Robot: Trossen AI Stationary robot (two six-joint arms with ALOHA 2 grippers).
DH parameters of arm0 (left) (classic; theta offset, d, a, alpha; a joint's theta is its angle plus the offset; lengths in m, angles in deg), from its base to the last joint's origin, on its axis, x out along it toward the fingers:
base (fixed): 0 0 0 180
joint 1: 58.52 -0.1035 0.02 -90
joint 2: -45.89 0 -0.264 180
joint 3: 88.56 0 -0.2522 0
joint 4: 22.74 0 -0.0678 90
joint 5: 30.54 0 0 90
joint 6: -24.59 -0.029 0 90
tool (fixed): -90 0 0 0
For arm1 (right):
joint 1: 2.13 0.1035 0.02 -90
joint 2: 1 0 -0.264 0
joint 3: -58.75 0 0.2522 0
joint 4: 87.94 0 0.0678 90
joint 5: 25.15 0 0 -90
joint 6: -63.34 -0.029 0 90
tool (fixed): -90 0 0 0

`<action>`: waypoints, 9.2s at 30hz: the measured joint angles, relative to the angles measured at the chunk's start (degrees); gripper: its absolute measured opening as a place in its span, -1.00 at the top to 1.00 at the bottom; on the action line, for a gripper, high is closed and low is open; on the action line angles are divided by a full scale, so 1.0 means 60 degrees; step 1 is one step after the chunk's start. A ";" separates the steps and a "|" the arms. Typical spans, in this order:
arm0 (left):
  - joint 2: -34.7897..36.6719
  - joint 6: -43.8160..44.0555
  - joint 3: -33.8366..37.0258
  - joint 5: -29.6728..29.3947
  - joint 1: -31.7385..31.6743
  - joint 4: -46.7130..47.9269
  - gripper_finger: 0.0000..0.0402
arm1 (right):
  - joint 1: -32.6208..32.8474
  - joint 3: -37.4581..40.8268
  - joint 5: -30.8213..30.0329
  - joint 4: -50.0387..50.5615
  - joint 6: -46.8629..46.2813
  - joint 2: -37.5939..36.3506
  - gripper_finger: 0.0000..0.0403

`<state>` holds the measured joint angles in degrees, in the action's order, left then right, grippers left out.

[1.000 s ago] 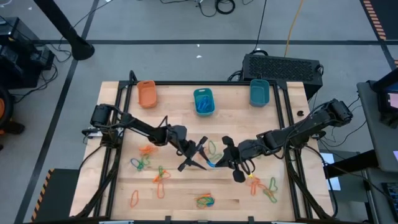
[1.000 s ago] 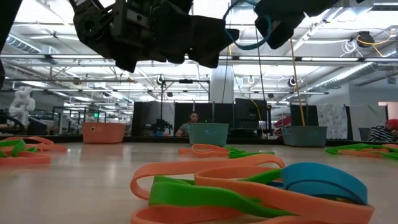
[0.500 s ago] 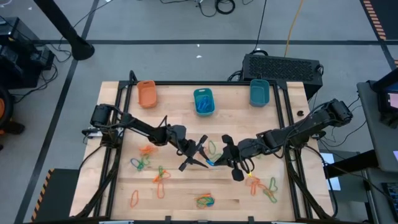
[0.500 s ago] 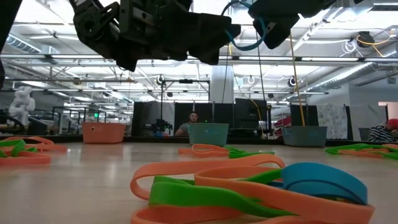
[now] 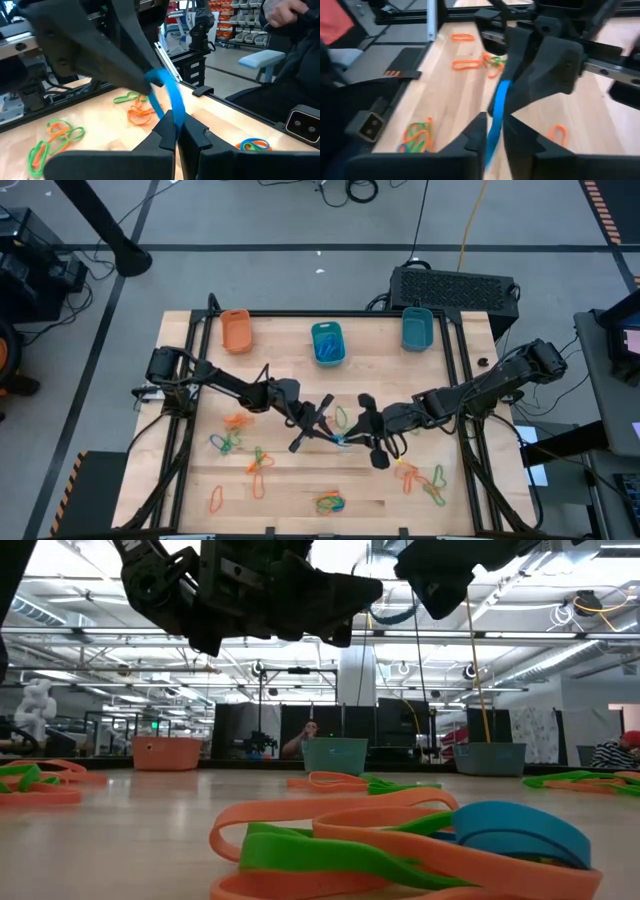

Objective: Sort rubber bands into baskets
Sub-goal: Put the blue rubber band into the light blue bin

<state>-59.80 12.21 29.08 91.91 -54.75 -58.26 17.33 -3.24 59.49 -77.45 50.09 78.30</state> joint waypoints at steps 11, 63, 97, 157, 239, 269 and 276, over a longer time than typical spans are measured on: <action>0.1045 0.0011 0.0003 -0.1930 -0.0343 0.2767 0.99 | -0.0040 0.0000 -0.0199 0.1640 0.0074 -0.0549 0.09; -0.0821 0.2764 -0.4673 -0.3915 -0.5635 1.0031 0.17 | -0.0120 0.0401 -0.2344 0.3570 0.0805 -0.0699 0.05; 0.3914 0.8187 -0.1539 -0.3956 0.2581 1.8086 0.17 | -0.0113 0.0393 -0.0789 0.1792 0.1355 -0.0696 0.05; 0.3870 0.9454 0.1926 -0.3269 0.5020 1.6009 0.57 | -0.0102 0.0393 -0.0800 0.1967 0.1111 -0.0696 0.05; -0.0714 0.5700 -0.3473 -0.1923 -0.6133 0.7068 0.90 | -0.1559 0.0397 -0.5521 0.3022 0.0860 -0.0699 0.05; -0.0714 0.5516 -0.4401 -0.2724 -0.6149 0.9395 0.11 | -0.1559 0.0397 -0.5517 0.3067 0.0860 -0.0699 0.05; -0.0714 0.4750 -0.5248 -0.3536 -0.5856 1.0675 0.11 | -0.1559 0.0397 -0.5517 0.3067 0.0860 -0.0699 0.05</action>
<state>-64.09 40.71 -2.41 70.69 -89.88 5.79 7.98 -0.85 26.39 -59.04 55.25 74.11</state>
